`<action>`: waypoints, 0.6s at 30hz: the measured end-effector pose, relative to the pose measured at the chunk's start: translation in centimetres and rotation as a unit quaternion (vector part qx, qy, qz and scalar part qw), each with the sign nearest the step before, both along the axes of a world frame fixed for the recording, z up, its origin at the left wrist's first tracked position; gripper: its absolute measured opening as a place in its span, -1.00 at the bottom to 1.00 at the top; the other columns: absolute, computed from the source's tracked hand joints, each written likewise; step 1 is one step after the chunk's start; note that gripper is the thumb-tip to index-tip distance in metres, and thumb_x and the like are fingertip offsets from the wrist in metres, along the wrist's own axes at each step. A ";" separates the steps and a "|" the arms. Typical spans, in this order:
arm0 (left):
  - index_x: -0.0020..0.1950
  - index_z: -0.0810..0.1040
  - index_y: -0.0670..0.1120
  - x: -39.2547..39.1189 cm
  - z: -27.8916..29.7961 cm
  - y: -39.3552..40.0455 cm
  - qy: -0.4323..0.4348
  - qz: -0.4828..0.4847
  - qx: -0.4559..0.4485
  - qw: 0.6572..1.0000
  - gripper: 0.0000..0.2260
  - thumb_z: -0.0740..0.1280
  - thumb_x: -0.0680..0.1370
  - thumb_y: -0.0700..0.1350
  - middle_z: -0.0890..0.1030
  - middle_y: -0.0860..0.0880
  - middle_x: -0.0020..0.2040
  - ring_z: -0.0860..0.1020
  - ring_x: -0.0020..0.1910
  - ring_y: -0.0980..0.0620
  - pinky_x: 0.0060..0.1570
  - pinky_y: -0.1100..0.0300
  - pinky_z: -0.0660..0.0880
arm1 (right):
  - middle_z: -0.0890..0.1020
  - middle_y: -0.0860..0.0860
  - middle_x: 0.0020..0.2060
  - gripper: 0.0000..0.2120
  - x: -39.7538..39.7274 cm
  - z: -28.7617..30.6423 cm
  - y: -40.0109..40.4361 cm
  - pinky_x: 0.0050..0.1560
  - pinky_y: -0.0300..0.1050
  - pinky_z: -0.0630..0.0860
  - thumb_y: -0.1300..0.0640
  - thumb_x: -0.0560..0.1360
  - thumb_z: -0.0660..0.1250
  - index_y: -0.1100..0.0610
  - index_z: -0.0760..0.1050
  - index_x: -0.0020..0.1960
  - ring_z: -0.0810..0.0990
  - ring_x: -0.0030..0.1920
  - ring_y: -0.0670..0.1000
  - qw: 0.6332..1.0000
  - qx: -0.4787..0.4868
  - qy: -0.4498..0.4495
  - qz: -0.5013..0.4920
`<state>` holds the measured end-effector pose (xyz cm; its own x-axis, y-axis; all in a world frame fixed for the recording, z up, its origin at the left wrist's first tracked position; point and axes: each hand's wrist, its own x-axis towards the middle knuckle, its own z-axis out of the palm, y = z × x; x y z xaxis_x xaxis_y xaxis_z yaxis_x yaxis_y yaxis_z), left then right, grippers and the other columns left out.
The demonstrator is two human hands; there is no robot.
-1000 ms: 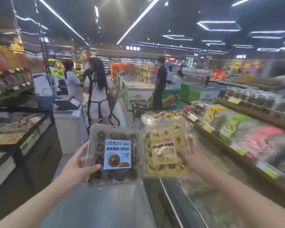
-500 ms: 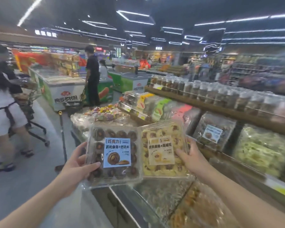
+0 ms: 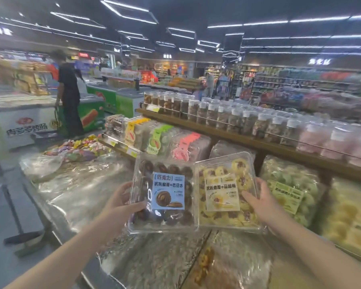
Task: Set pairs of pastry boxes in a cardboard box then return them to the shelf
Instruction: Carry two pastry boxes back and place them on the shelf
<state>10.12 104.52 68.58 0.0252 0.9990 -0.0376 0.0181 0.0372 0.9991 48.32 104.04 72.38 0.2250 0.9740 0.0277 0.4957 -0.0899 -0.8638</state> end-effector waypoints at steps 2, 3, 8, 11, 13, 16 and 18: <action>0.30 0.46 0.06 2.1 -0.3 1.8 -0.012 -0.018 -0.004 1.000 -0.50 0.49 0.50 -0.37 0.68 -0.09 0.15 0.73 -0.08 0.12 -0.26 0.32 0.61 | 0.54 -0.01 0.29 -0.40 2.1 -0.3 0.3 -0.13 -0.04 0.61 0.01 0.63 0.30 -0.06 0.09 0.57 0.64 0.00 -0.03 1.000 -0.005 0.012 -0.021; 0.29 0.47 0.04 3.1 -0.4 2.8 -0.020 -0.027 -0.006 0.999 -0.52 0.48 0.50 -0.38 0.68 -0.10 0.14 0.73 -0.09 0.11 -0.27 0.32 0.62 | 0.52 -0.04 0.27 -0.40 3.1 -0.5 0.5 -0.13 -0.08 0.58 0.01 0.64 0.30 -0.05 0.08 0.57 0.62 -0.02 -0.09 0.999 -0.004 0.018 -0.029; 0.36 0.48 -0.01 7.7 -1.7 9.1 -0.030 -0.077 -0.020 0.996 -0.50 0.47 0.51 -0.39 0.71 -0.15 0.13 0.71 0.06 -0.24 0.12 -0.27 0.62 | 0.56 -0.08 0.21 -0.42 7.3 -1.1 1.5 -0.28 -0.29 0.43 0.07 0.67 0.26 0.04 0.07 0.59 0.53 -0.11 -0.27 0.996 -0.014 0.019 -0.083; 0.38 0.45 -0.07 10.4 -2.1 12.7 -0.039 -0.119 -0.023 0.992 -0.53 0.41 0.54 -0.42 0.70 -0.16 0.15 0.71 0.08 -0.20 0.13 -0.21 0.63 | 0.60 -0.12 0.17 -0.42 8.7 -1.0 1.7 -0.28 -0.27 0.47 0.06 0.66 0.26 0.02 0.08 0.59 0.56 -0.11 -0.26 0.992 -0.009 0.017 -0.124; 0.35 0.46 -0.08 12.2 -2.5 15.4 -0.048 -0.151 -0.031 0.987 -0.56 0.38 0.56 -0.44 0.70 -0.20 0.15 0.69 0.11 -0.29 0.15 -0.30 0.59 | 0.60 -0.18 0.10 -0.42 9.4 -0.9 1.8 -0.24 -0.23 0.48 0.04 0.66 0.26 0.01 0.08 0.59 0.56 -0.11 -0.26 0.989 -0.009 0.013 -0.149; 0.34 0.47 0.00 14.5 -3.2 20.2 -0.060 -0.192 -0.049 0.978 -0.54 0.45 0.54 -0.36 0.70 -0.21 0.15 0.68 0.08 -0.35 -0.04 -0.27 0.60 | 0.59 -0.04 0.24 -0.38 10.5 -0.5 1.7 -0.12 -0.12 0.49 0.01 0.65 0.27 -0.01 0.06 0.61 0.56 -0.06 -0.17 0.980 -0.012 0.010 -0.196; 0.30 0.52 0.11 16.0 -3.2 23.0 -0.065 -0.213 -0.046 0.974 -0.47 0.61 0.41 -0.17 0.69 -0.23 0.16 0.67 0.08 -0.28 -0.06 -0.15 0.57 | 0.61 -0.04 0.18 -0.38 11.2 -0.4 1.7 -0.16 -0.14 0.49 0.00 0.64 0.27 -0.02 0.06 0.61 0.55 -0.07 -0.20 0.976 -0.015 0.008 -0.218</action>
<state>26.14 127.50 65.34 0.4464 0.8898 -0.0953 -0.0758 0.1437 0.9867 59.52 105.75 72.00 0.6184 0.7858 -0.0058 0.3912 -0.3143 -0.8650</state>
